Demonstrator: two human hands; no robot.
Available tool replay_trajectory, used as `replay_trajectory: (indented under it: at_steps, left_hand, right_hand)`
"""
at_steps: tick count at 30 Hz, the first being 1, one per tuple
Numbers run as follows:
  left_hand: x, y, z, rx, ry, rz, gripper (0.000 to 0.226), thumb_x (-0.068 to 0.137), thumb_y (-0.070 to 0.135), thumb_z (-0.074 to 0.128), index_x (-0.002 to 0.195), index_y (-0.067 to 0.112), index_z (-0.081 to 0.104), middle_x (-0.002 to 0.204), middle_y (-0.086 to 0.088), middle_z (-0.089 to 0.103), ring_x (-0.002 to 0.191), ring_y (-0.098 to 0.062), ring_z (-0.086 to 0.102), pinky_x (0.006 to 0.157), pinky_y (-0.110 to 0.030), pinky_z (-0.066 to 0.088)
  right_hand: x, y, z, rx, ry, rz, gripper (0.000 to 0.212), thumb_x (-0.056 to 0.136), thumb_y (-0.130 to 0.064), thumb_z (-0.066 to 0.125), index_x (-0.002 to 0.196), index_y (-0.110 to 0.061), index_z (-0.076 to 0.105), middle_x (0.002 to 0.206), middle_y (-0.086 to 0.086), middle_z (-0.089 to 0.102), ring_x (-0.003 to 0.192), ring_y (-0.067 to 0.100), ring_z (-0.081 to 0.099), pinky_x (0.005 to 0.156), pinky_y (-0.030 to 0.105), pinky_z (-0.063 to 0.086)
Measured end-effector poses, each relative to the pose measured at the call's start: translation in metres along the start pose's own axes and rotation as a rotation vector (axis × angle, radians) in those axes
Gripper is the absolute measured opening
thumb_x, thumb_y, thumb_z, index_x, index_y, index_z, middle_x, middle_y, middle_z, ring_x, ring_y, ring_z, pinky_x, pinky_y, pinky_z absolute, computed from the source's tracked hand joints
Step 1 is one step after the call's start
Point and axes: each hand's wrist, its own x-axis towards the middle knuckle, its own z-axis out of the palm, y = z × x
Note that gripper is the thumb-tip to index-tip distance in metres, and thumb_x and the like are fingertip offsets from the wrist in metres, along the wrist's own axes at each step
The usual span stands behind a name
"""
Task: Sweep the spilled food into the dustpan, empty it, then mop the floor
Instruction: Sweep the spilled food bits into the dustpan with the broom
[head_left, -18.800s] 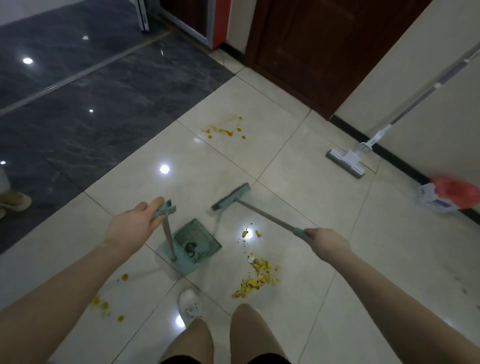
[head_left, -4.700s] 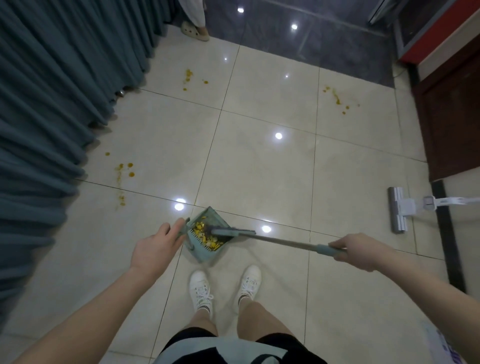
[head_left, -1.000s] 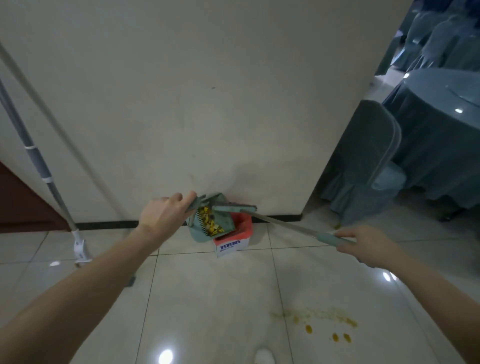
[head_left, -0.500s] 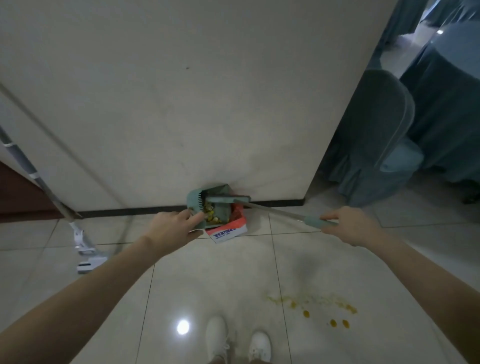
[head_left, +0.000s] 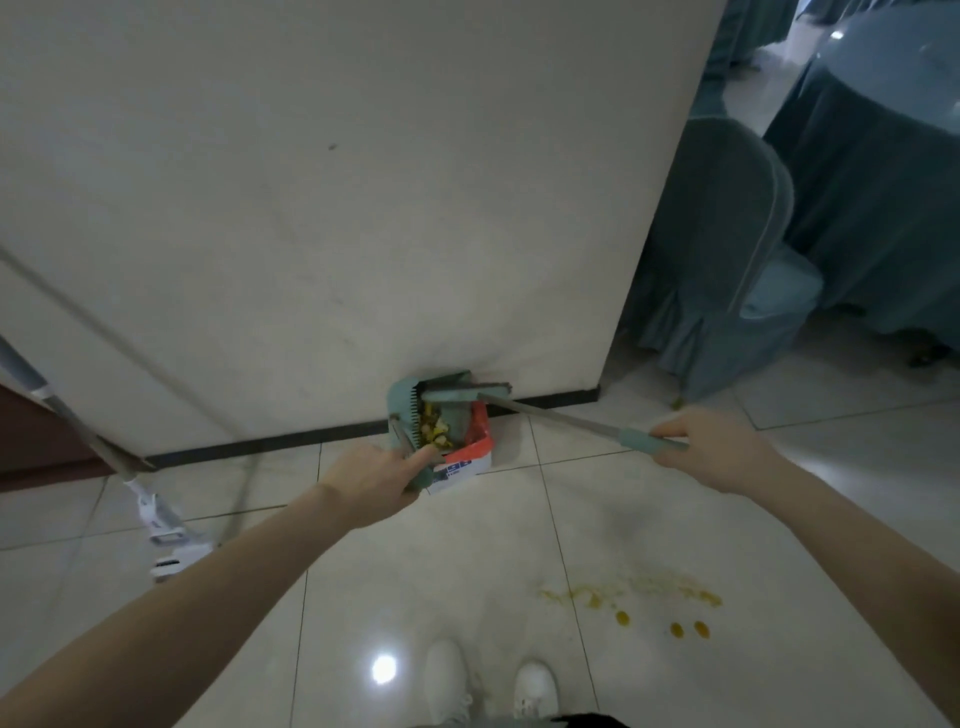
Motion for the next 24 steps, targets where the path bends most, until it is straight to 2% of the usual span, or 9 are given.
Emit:
replay_trajectory:
  at_steps: [3, 5, 8, 10, 13, 16, 18, 22, 24]
  left_hand:
    - [0.002, 0.005, 0.009, 0.068, 0.002, 0.017, 0.045, 0.097, 0.053, 0.032, 0.135, 0.033, 0.019, 0.106, -0.006, 0.064, 0.085, -0.028, 0.065, 0.065, -0.033, 0.045]
    - [0.003, 0.002, 0.013, 0.085, 0.063, 0.007, 0.041, 0.098, 0.051, 0.033, 0.13, 0.031, 0.019, 0.103, -0.006, 0.063, 0.082, -0.028, 0.066, 0.061, -0.032, 0.044]
    - [0.004, -0.008, 0.015, 0.145, 0.234, 0.061, 0.045, 0.083, 0.046, 0.066, 0.109, 0.025, 0.035, 0.066, -0.001, 0.061, 0.043, -0.02, 0.058, 0.037, -0.023, 0.034]
    - [0.002, -0.012, 0.017, 0.181, 0.244, 0.077, 0.049, 0.074, 0.043, 0.076, 0.103, 0.023, 0.041, 0.054, 0.001, 0.055, 0.031, -0.019, 0.049, 0.032, -0.018, 0.026]
    - [-0.001, -0.014, 0.019, 0.244, 0.236, 0.134, 0.055, 0.066, 0.039, 0.081, 0.102, 0.021, 0.043, 0.051, -0.002, 0.054, 0.028, -0.02, 0.046, 0.036, -0.017, 0.02]
    - [-0.005, -0.017, 0.021, 0.264, 0.247, 0.14, 0.061, 0.063, 0.036, 0.085, 0.104, 0.019, 0.044, 0.05, -0.004, 0.053, 0.027, -0.022, 0.046, 0.037, -0.019, 0.021]
    - [-0.01, -0.018, 0.022, 0.31, 0.225, 0.172, 0.058, 0.069, 0.037, 0.082, 0.106, 0.019, 0.041, 0.056, -0.003, 0.057, 0.032, -0.023, 0.05, 0.036, -0.021, 0.025]
    - [-0.014, -0.017, 0.024, 0.364, 0.169, 0.219, 0.049, 0.076, 0.039, 0.075, 0.107, 0.023, 0.04, 0.064, -0.002, 0.061, 0.038, -0.024, 0.057, 0.038, -0.024, 0.03]
    - [-0.016, -0.013, 0.025, 0.398, 0.099, 0.228, 0.036, 0.093, 0.036, 0.056, 0.118, 0.022, 0.033, 0.082, -0.006, 0.064, 0.056, -0.028, 0.065, 0.046, -0.03, 0.042]
  right_hand:
    - [-0.003, -0.003, 0.007, -0.036, -0.013, 0.0, 0.037, 0.094, -0.035, 0.059, 0.131, -0.03, 0.06, 0.122, 0.002, 0.065, 0.106, 0.022, 0.06, 0.087, 0.034, 0.05]
    - [-0.004, -0.004, 0.015, -0.076, -0.02, -0.001, 0.038, 0.095, -0.035, 0.057, 0.132, -0.032, 0.058, 0.12, 0.001, 0.065, 0.106, 0.022, 0.06, 0.087, 0.035, 0.051]
    - [-0.006, 0.0, 0.021, -0.134, -0.028, 0.018, 0.039, 0.095, -0.036, 0.053, 0.134, -0.038, 0.055, 0.117, 0.0, 0.065, 0.104, 0.022, 0.061, 0.083, 0.033, 0.051]
    - [-0.007, 0.005, 0.02, -0.177, -0.021, 0.025, 0.039, 0.095, -0.037, 0.053, 0.134, -0.042, 0.053, 0.117, 0.0, 0.065, 0.104, 0.023, 0.061, 0.083, 0.033, 0.051]
    - [-0.01, 0.013, 0.011, -0.189, -0.002, 0.023, 0.037, 0.095, -0.039, 0.054, 0.132, -0.043, 0.055, 0.116, -0.002, 0.065, 0.103, 0.021, 0.061, 0.083, 0.033, 0.05]
    - [-0.014, 0.026, 0.002, -0.145, -0.002, 0.027, 0.037, 0.094, -0.039, 0.057, 0.131, -0.042, 0.057, 0.117, -0.004, 0.065, 0.101, 0.02, 0.06, 0.08, 0.032, 0.05]
    - [-0.018, 0.03, -0.001, -0.114, -0.019, 0.041, 0.039, 0.093, -0.039, 0.059, 0.132, -0.041, 0.056, 0.119, -0.003, 0.065, 0.099, 0.019, 0.061, 0.078, 0.032, 0.05]
    - [-0.018, 0.024, 0.005, 0.01, -0.016, 0.051, 0.042, 0.091, -0.038, 0.062, 0.132, -0.034, 0.059, 0.124, 0.0, 0.064, 0.101, 0.021, 0.061, 0.085, 0.034, 0.051]
    - [-0.016, 0.013, 0.013, 0.08, -0.007, 0.05, 0.042, 0.091, -0.036, 0.064, 0.132, -0.031, 0.06, 0.123, 0.001, 0.065, 0.095, 0.019, 0.06, 0.085, 0.033, 0.051]
